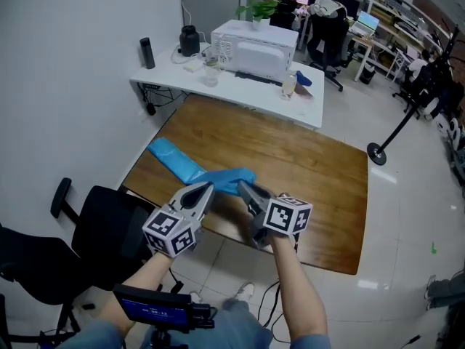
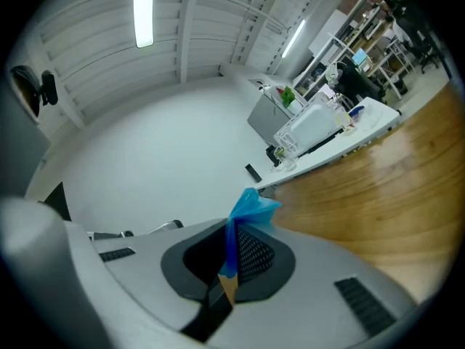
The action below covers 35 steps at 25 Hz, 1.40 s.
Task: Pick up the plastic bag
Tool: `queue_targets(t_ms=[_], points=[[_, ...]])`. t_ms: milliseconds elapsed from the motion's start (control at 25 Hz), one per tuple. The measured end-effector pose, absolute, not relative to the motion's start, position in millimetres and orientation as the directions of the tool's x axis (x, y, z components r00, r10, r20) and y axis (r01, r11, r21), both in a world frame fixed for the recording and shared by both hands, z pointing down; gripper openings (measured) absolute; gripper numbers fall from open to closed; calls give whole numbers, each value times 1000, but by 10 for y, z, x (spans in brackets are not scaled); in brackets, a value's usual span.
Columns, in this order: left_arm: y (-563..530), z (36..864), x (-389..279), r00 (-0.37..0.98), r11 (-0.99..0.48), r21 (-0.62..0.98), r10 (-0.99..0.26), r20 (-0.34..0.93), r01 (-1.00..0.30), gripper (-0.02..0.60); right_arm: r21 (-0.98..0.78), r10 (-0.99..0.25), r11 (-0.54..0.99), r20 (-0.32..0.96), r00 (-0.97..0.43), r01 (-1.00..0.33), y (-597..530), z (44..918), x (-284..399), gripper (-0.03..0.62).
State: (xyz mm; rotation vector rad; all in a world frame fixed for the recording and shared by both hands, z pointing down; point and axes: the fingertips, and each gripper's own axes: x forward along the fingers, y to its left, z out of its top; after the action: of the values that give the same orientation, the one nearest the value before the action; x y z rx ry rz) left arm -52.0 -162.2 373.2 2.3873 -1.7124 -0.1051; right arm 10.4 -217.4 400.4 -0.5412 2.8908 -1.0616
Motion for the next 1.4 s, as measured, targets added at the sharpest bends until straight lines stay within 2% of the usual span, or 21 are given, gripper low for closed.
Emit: queue_targets(t_ms=[840, 1400], points=[[-2045, 3872, 990, 440, -417, 201, -894, 83, -886, 3, -660, -373, 650, 154, -915, -376, -2321, 4348, 1615, 3], [-2249, 4075, 1857, 551, -522, 210, -828, 110, -827, 3, -633, -472, 608, 196, -860, -478, -2393, 4560, 2494, 3]])
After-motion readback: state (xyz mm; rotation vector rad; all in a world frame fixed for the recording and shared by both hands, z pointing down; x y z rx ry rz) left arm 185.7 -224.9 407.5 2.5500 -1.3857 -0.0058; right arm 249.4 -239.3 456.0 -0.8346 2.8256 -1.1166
